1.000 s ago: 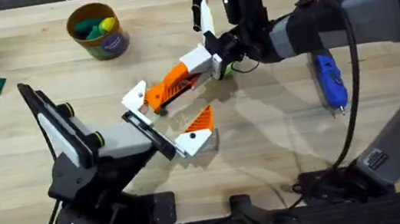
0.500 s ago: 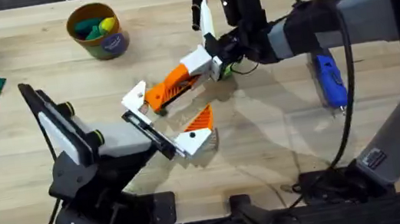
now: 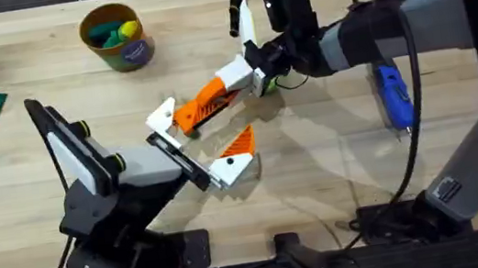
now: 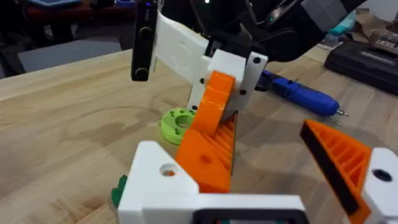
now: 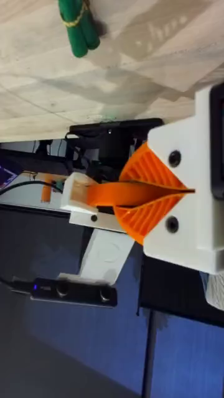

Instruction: Pick up the gripper from the table and insert it into the empty holder that is missing its gripper. Then pick up a screw, insert it into the mounting hole, and use the screwdriver to tighten it. Finally, clean up the table by picking up the vegetable and placing it into the bucket.

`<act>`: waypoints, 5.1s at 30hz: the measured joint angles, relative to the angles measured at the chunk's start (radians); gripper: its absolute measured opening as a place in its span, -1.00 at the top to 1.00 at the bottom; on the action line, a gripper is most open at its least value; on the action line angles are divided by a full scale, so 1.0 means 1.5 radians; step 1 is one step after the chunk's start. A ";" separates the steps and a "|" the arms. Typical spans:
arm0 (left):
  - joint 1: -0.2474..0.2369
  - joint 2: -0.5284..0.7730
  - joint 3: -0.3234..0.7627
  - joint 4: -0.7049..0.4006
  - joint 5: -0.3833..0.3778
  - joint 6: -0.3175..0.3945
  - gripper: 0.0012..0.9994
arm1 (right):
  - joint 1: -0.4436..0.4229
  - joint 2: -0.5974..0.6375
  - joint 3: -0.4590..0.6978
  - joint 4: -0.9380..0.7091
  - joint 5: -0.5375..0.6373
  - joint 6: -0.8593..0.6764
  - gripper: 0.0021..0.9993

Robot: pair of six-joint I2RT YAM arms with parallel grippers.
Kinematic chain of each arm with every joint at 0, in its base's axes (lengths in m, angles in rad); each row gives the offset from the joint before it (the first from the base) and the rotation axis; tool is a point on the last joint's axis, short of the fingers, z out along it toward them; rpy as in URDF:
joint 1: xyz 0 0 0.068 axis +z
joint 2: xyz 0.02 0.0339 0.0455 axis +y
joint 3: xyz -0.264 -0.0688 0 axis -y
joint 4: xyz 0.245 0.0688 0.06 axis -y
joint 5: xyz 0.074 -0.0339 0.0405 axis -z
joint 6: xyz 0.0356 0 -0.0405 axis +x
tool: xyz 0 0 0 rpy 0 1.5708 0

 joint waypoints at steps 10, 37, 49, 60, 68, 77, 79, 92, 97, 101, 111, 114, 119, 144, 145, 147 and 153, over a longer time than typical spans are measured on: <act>0.000 0.000 0.000 0.000 0.000 0.000 -0.97 | 0.000 0.000 0.000 0.002 0.000 0.006 0.97; 0.000 0.000 0.000 0.001 0.000 0.002 -0.97 | 0.000 0.000 0.009 0.007 0.000 0.122 0.97; 0.000 -0.001 0.000 0.002 0.009 0.012 -0.97 | -0.003 0.014 0.034 0.020 0.000 0.129 0.97; 0.000 -0.006 0.000 0.002 0.022 0.024 -0.97 | -0.010 0.024 -0.028 0.317 0.002 0.314 0.97; 0.000 -0.005 0.000 0.002 0.025 0.016 -0.97 | -0.015 0.024 -0.036 0.323 0.002 0.368 0.97; 0.000 -0.005 0.000 0.002 0.025 0.016 -0.97 | -0.015 0.024 -0.036 0.325 0.002 0.369 0.97; 0.000 -0.005 0.000 0.002 0.025 0.017 -0.97 | -0.015 0.024 -0.036 0.325 0.002 0.362 0.97; 0.000 -0.005 0.000 0.002 0.025 0.017 -0.97 | -0.012 0.024 -0.036 0.324 0.002 0.292 0.97; 0.000 -0.005 0.000 0.002 0.022 0.017 -0.97 | -0.010 0.024 -0.036 0.324 0.003 0.286 0.97; 0.000 -0.005 0.000 0.002 0.019 0.017 -0.97 | -0.004 0.024 -0.036 0.324 0.005 0.287 0.97; 0.001 -0.005 0.000 0.002 0.015 0.017 -0.97 | 0.002 0.024 -0.036 0.324 0.007 0.287 0.97; 0.001 -0.005 0.000 0.002 0.017 0.017 -0.97 | 0.012 0.024 -0.036 0.324 0.006 0.287 0.97; 0.001 -0.005 0.000 0.002 0.018 0.017 -0.97 | 0.022 0.024 -0.036 0.324 0.004 0.287 0.97; 0.001 -0.005 0.000 0.002 0.017 0.017 -0.98 | 0.024 0.051 0.011 0.311 0.002 0.305 0.97; 0.001 -0.005 0.000 0.002 0.017 0.017 -0.98 | 0.024 0.051 0.012 0.309 0.002 0.305 0.97; 0.001 -0.005 0.000 0.002 0.018 0.017 -0.98 | 0.024 0.053 0.017 0.305 0.002 0.305 0.97; 0.001 -0.005 0.000 0.002 0.017 0.017 -0.98 | 0.027 0.066 0.034 0.303 0.002 0.309 0.97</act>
